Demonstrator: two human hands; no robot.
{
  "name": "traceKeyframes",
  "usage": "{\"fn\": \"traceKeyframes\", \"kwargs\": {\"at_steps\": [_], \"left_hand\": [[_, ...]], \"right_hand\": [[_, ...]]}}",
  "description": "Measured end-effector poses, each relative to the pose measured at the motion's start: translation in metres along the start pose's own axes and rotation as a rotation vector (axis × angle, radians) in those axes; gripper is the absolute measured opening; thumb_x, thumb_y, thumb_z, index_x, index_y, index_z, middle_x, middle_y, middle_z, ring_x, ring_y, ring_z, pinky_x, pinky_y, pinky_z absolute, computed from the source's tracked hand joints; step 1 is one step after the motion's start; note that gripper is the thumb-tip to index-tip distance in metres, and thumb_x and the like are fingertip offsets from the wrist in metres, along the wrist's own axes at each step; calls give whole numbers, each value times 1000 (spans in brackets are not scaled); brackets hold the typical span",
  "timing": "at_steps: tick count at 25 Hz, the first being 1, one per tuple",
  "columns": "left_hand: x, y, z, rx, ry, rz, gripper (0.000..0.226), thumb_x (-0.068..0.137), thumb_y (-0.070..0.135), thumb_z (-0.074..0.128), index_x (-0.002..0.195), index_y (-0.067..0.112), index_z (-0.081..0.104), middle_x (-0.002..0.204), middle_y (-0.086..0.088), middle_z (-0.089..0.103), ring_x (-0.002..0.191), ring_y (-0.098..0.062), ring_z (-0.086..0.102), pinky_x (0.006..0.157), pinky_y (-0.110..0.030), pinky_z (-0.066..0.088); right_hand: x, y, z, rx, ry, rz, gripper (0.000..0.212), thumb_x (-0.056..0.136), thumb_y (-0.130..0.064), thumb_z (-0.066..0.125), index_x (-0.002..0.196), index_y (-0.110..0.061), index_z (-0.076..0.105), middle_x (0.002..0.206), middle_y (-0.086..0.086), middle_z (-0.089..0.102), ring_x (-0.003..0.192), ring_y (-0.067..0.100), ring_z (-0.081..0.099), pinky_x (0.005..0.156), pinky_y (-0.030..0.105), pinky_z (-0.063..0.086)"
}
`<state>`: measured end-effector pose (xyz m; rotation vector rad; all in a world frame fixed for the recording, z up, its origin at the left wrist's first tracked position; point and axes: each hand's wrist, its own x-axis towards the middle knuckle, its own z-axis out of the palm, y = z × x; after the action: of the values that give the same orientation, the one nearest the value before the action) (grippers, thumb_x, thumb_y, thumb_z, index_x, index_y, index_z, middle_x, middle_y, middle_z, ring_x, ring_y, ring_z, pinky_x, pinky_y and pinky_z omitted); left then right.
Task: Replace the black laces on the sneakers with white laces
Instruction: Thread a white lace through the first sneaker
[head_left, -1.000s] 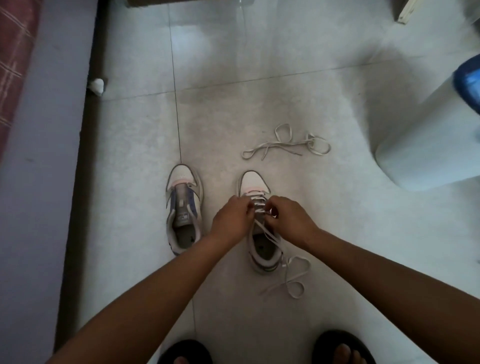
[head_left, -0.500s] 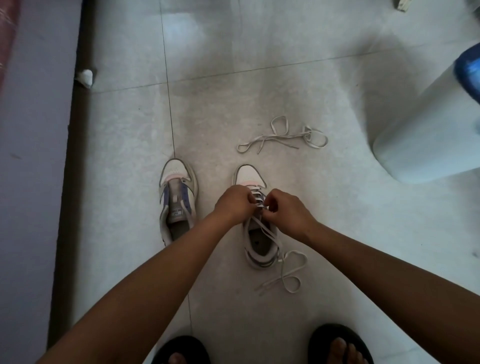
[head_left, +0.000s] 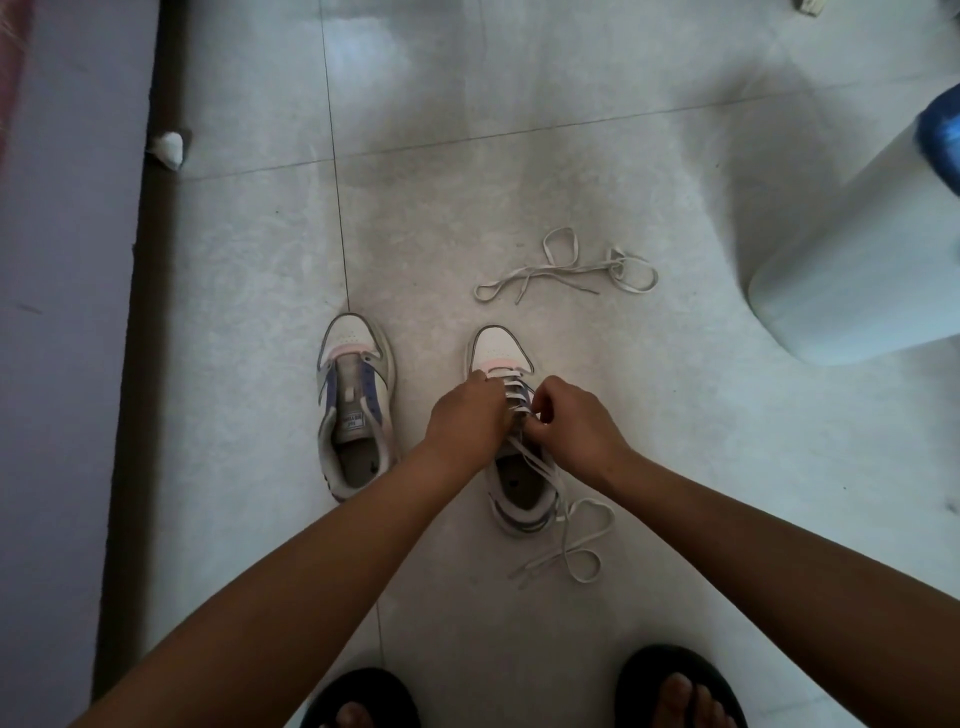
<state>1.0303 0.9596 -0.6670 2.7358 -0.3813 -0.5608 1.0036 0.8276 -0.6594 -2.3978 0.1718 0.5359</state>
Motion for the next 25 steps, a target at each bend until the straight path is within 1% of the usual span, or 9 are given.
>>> {"fn": "traceKeyframes", "kwargs": {"at_steps": [4,6,8,11,14,16,18,21,25], "left_hand": [[8,-18,-12,-322,-177,-26,12,88,13,61,91,3,66,97,-15,65,89,-27,62,77,-34,50],[8,-23,-12,-382,-196,-29,10,88,11,61,90,2,65,94,-15,65,89,-28,62,79,-38,52],[9,-24,-8,-389,-176,-28,10,89,12,60,90,3,64,93,-14,64,89,-29,61,76,-35,50],[7,-21,-2,-233,-84,12,13,92,17,54,95,6,61,99,-11,62,91,-26,58,72,-29,40],[-1,-20,10,221,48,180,19,96,15,43,112,8,51,111,-10,53,93,-25,57,67,-31,39],[-6,-25,16,273,96,219,21,97,14,41,116,8,48,113,-10,51,93,-24,56,68,-31,42],[-6,-29,14,1,88,156,19,96,18,47,108,6,54,107,-10,55,93,-25,56,73,-30,40],[-14,-34,14,-442,52,95,10,90,13,59,94,4,62,92,-9,60,84,-22,57,70,-20,39],[-23,-35,15,-676,49,-33,6,89,8,61,94,9,64,86,-11,66,67,-11,58,62,-17,48]], "right_hand": [[1,0,-2,2,-19,-22,22,83,-27,63,96,-11,56,87,6,59,77,21,52,63,28,35],[3,-1,-3,-8,-33,-34,21,83,-27,63,98,-12,57,88,8,61,77,21,52,63,28,35],[5,-3,-4,-19,-52,-33,22,83,-27,64,98,-13,58,86,6,61,76,20,53,63,27,35],[8,-4,-3,-38,-53,-9,20,83,-25,65,97,-13,56,88,6,63,74,19,52,58,26,32],[7,-3,-1,-51,-37,-4,20,83,-26,64,95,-14,54,85,2,58,75,18,51,60,27,33],[5,-2,-1,-31,-28,6,17,82,-24,65,91,-15,53,85,2,58,74,18,51,61,27,33],[5,-1,-2,-13,-19,19,17,81,-23,65,89,-14,54,84,3,58,74,19,51,61,28,33],[5,-1,-3,-14,-31,20,19,80,-23,66,92,-11,56,87,5,60,76,20,52,63,29,37],[6,-2,-4,-23,-56,30,18,82,-22,65,95,-11,57,93,9,63,81,22,54,68,32,42]]}}
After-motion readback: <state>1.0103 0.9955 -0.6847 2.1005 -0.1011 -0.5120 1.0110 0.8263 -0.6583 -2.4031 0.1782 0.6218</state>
